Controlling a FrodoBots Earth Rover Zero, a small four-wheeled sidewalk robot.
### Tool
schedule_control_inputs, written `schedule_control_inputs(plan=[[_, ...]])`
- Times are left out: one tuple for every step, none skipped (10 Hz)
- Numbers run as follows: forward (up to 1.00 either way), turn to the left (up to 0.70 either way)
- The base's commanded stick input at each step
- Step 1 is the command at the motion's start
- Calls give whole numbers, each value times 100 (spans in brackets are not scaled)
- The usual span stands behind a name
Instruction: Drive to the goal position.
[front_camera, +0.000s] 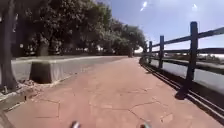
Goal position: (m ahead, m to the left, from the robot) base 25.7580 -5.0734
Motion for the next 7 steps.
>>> schedule_control_inputs(plan=[[100, -40], [100, -40], [100, -27], [100, 0], [100, 0], [100, 0], [100, 0]])
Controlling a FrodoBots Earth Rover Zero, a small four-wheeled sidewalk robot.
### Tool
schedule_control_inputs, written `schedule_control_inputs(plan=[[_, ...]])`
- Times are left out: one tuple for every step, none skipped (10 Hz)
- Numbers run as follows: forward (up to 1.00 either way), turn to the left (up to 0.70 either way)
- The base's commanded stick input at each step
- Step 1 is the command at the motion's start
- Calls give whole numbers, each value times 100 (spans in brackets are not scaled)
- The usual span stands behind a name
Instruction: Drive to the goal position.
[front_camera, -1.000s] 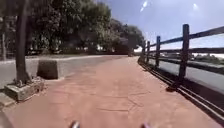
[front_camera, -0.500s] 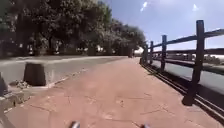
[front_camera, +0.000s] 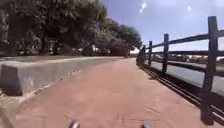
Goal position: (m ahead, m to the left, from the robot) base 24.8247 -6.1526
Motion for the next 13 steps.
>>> schedule_control_inputs(plan=[[100, 0], [100, 0], [100, 0], [100, 0], [100, 0], [100, 0], [100, 0], [100, 0], [100, -6], [100, -37], [100, -40], [100, -40], [100, 0]])
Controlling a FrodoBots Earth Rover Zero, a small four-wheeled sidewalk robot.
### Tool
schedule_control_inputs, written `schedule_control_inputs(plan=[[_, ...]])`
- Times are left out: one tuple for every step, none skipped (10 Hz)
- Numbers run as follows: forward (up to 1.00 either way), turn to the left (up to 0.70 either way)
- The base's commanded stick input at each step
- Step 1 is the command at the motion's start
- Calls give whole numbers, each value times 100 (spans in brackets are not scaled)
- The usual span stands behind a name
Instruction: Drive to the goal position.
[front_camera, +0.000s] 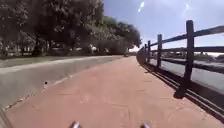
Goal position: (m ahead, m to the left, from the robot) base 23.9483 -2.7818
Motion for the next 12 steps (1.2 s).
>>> schedule_control_inputs(plan=[[100, 0], [100, 0], [100, 0], [100, 0], [100, 0], [100, 0], [100, 0], [100, 0], [100, 0], [100, 0], [100, 0], [100, 0]])
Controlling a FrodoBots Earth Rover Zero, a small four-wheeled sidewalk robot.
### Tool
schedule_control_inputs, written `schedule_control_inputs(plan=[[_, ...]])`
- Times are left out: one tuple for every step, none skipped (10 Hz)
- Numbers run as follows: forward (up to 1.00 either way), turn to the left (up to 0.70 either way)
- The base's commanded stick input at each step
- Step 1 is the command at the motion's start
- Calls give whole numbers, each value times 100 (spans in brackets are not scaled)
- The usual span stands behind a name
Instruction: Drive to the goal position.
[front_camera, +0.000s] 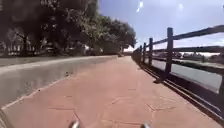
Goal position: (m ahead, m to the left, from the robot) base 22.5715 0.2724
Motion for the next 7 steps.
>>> schedule_control_inputs(plan=[[100, -10], [100, -34], [100, -40], [100, -9], [100, 0], [100, 0], [100, 0]])
